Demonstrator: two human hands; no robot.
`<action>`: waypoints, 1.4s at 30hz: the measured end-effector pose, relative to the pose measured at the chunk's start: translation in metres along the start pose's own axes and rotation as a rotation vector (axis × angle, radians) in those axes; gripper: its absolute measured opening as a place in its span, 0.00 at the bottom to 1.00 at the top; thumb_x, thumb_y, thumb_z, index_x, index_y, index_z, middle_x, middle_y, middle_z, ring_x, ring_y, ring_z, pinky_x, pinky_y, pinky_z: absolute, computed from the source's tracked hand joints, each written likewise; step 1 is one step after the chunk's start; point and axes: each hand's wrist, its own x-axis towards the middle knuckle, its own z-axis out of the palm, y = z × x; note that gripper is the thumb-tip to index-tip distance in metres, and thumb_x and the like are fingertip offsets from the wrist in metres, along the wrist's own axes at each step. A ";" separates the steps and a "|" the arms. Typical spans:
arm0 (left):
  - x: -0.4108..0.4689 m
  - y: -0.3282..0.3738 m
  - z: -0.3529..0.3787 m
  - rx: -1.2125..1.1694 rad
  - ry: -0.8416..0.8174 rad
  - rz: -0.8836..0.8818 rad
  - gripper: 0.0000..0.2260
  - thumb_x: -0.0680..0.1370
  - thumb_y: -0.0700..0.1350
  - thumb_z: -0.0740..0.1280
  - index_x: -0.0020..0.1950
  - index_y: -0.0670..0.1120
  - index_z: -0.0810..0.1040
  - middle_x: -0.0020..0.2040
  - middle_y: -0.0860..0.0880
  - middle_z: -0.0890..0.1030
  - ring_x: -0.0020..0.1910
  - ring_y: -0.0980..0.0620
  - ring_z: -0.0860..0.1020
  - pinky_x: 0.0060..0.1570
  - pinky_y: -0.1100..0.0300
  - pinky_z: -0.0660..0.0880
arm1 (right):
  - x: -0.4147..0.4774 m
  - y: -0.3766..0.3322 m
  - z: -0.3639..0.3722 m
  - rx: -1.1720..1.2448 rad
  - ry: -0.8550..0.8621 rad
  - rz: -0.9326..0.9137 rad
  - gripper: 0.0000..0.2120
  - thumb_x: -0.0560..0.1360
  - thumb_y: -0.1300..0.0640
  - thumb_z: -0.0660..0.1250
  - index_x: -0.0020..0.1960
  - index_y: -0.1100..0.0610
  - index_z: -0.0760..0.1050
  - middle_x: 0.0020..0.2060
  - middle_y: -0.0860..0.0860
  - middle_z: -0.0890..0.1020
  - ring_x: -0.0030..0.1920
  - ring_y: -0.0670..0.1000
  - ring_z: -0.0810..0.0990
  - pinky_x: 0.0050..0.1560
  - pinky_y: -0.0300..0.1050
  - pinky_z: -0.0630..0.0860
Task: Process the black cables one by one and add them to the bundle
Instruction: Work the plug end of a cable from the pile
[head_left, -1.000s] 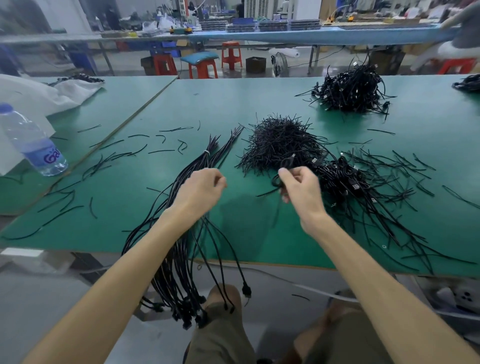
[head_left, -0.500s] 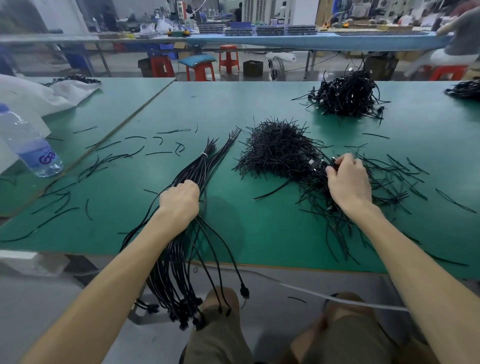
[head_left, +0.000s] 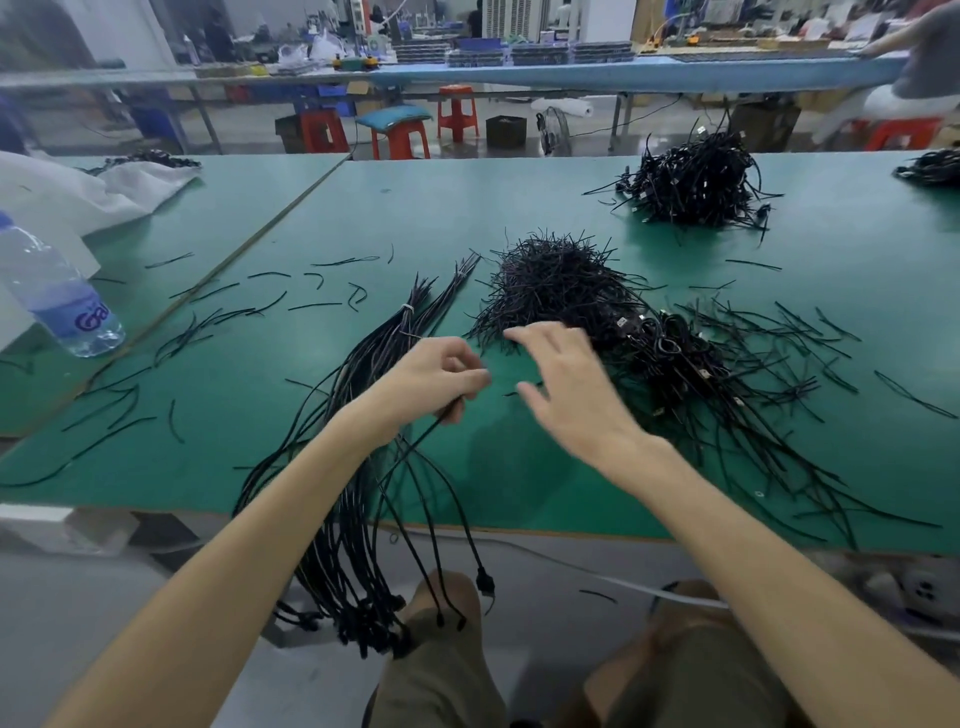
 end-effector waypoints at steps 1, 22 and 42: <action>-0.002 0.003 0.003 -0.047 -0.083 0.025 0.06 0.82 0.42 0.69 0.54 0.40 0.79 0.38 0.45 0.81 0.31 0.48 0.76 0.30 0.60 0.74 | -0.002 -0.008 0.009 0.087 -0.071 -0.014 0.29 0.76 0.65 0.70 0.75 0.57 0.68 0.69 0.53 0.73 0.68 0.55 0.68 0.72 0.52 0.66; -0.005 -0.015 -0.007 0.062 -0.220 0.055 0.16 0.86 0.48 0.60 0.44 0.42 0.80 0.28 0.51 0.71 0.25 0.54 0.64 0.24 0.65 0.63 | -0.018 0.001 -0.022 -0.325 -0.027 0.304 0.28 0.76 0.53 0.72 0.74 0.44 0.69 0.72 0.50 0.66 0.67 0.58 0.60 0.64 0.55 0.59; -0.014 -0.037 -0.025 -0.105 -0.144 0.076 0.14 0.85 0.53 0.63 0.50 0.47 0.83 0.32 0.50 0.72 0.26 0.52 0.64 0.28 0.62 0.64 | -0.017 0.021 -0.026 -0.011 -0.039 0.448 0.17 0.82 0.61 0.62 0.71 0.59 0.72 0.59 0.55 0.81 0.59 0.58 0.76 0.62 0.55 0.73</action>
